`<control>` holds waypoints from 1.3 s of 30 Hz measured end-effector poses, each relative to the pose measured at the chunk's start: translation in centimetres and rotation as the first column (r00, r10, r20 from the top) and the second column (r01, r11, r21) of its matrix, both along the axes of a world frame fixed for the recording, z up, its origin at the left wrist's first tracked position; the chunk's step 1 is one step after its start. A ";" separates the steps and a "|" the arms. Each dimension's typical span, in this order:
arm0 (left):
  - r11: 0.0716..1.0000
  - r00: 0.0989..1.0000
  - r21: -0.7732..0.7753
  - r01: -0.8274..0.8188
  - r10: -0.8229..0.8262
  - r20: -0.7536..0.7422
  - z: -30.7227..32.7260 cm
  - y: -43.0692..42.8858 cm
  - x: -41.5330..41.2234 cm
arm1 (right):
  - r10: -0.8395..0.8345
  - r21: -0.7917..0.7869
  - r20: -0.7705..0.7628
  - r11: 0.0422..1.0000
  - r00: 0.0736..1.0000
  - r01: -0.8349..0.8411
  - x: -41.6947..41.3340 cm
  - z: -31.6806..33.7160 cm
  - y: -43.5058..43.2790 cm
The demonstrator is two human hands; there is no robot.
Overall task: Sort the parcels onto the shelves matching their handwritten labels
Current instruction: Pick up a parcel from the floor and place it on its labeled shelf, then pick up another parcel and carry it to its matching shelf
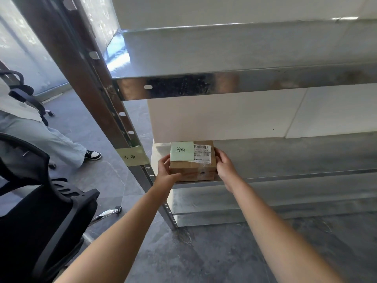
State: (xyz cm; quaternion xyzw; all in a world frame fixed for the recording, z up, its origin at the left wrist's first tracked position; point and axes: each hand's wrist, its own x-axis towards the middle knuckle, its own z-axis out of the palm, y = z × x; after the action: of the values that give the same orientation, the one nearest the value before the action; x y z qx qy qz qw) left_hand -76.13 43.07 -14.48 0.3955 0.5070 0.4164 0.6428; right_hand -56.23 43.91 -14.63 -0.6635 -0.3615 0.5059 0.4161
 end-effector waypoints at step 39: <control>0.438 0.586 0.605 0.665 0.195 -0.786 11.4 -13.2 25.3 | -0.367 0.378 0.867 0.925 0.337 0.036 19.8 11.8 -19.9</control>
State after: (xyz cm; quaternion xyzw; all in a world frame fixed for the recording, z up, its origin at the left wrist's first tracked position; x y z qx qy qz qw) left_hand -50.81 29.83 -3.07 0.8733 0.3717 0.2901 0.1226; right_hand -36.44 24.05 -2.81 -0.8020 -0.5159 -0.0714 0.2927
